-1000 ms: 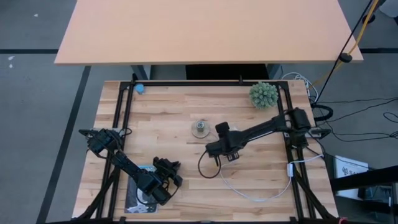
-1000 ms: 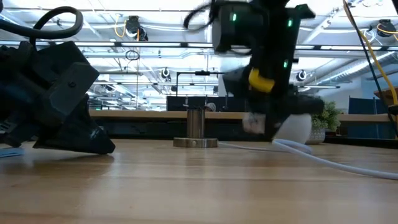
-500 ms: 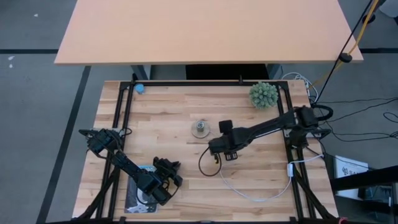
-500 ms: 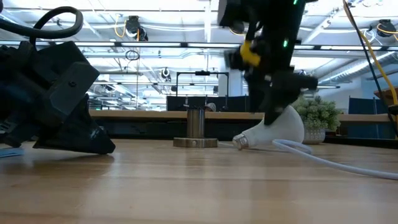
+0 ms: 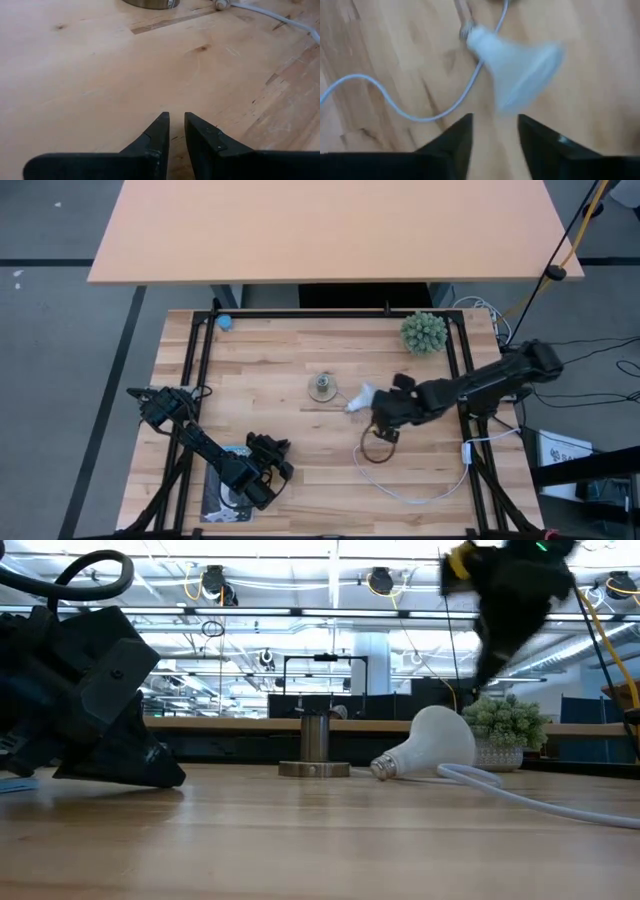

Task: Screw lightbulb
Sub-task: Insert the lightbulb into the lamp

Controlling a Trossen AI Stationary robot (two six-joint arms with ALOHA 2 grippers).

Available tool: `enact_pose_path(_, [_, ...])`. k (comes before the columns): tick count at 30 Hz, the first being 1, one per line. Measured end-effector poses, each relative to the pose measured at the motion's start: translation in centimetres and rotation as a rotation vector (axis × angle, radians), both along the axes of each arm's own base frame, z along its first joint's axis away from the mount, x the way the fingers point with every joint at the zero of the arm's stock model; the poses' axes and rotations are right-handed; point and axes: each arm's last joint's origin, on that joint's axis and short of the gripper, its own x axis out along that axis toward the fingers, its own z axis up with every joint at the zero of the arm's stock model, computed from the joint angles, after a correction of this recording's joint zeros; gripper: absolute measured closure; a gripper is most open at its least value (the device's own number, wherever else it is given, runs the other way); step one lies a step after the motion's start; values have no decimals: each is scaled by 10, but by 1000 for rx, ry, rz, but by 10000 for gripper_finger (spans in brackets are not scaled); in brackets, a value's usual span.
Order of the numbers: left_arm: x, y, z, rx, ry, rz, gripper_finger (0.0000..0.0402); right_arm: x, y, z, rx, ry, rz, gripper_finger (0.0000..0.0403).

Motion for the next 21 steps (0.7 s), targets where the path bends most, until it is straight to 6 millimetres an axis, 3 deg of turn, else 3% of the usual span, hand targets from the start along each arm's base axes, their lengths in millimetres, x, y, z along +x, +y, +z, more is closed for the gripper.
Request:
enact_pose_path(6, [13, -10, 3, -24, -31, -113, 337, -37, 18, -53, 350, -351, -10, 392])
enact_pose_path(9, [37, -14, 12, -57, -42, -293, 337, -42, 26, -62, 468, -560, 38, 391])
enact_pose_path(12, [65, -5, 24, -47, -85, -479, 337, -44, 30, -63, 498, -671, 65, 385])
enact_pose_path(21, [110, 54, 49, 192, -186, -501, 352, -43, 32, -66, 439, -682, 78, 401])
